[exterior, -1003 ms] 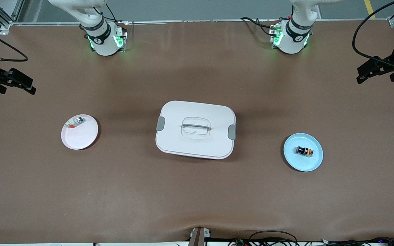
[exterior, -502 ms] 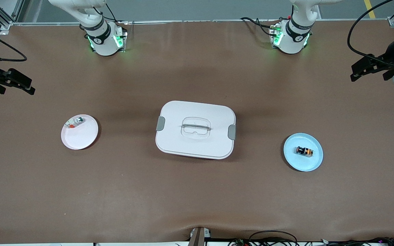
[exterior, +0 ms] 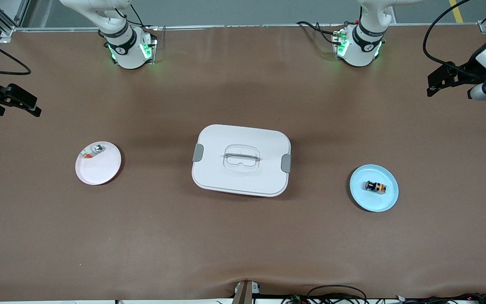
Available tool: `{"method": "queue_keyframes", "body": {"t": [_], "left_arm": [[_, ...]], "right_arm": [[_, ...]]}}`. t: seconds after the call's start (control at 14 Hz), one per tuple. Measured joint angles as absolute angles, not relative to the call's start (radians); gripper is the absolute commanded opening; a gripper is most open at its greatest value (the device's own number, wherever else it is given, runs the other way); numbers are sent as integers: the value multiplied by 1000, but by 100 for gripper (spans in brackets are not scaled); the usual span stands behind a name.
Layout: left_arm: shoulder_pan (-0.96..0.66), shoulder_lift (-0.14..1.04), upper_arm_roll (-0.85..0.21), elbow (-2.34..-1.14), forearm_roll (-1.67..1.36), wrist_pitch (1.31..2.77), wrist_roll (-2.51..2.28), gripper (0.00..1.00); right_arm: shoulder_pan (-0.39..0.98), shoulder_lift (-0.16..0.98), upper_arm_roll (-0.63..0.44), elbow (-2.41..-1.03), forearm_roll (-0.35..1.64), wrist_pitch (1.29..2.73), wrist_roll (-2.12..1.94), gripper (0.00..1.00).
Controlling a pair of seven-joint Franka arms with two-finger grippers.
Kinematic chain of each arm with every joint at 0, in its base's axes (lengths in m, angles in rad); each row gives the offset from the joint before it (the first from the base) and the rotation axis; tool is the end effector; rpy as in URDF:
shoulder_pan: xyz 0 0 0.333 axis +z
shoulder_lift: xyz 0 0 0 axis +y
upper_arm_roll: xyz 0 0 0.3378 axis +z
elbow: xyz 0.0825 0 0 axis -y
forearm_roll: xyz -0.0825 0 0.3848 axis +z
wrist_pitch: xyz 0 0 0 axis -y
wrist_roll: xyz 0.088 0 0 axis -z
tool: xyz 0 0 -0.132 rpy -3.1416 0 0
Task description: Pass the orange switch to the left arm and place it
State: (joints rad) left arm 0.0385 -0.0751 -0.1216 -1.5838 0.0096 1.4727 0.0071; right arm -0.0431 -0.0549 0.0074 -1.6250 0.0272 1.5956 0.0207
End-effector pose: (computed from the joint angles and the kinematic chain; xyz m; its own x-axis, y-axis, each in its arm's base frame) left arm 0.5173 -0.0444 0.6469 0.9954 -0.0884 -0.0367 -0.0891 -0.9958 -0.0184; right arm 0.5397 -0.0156 0.6279 0.9981 -0.0570 0.0249 -0.0563 -0.9980 -0.0273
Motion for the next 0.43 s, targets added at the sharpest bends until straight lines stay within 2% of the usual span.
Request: {"method": "queue_keyframes", "body": {"t": [0.43], "left_arm": [[41, -78, -113, -1584, 10, 1478, 7, 100]], "right_arm": [[-43, -55, 7, -1625, 27, 1599, 21, 100]]}}
